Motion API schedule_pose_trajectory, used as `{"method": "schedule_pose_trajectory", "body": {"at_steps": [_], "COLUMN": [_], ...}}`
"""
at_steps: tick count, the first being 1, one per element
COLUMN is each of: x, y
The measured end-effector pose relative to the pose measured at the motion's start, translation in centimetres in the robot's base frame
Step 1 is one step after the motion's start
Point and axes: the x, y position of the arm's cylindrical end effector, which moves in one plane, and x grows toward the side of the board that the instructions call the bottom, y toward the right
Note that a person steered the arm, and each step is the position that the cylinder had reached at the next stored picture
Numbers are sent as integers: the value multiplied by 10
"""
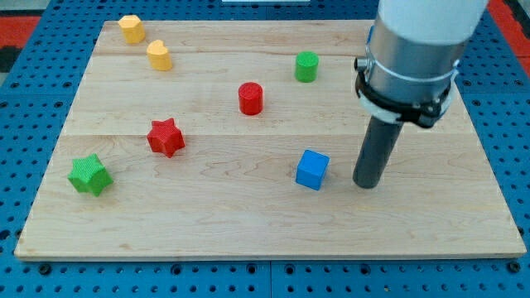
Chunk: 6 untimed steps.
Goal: Place the blue cube in between red blocks
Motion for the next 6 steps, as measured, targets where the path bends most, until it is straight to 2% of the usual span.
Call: {"method": "schedule_pose_trajectory", "body": {"at_steps": [1, 2, 3, 4, 5, 6], "x": [-3, -36, -54, -70, -70, -55], "y": [-59, -76, -58, -67, -129, -129]}}
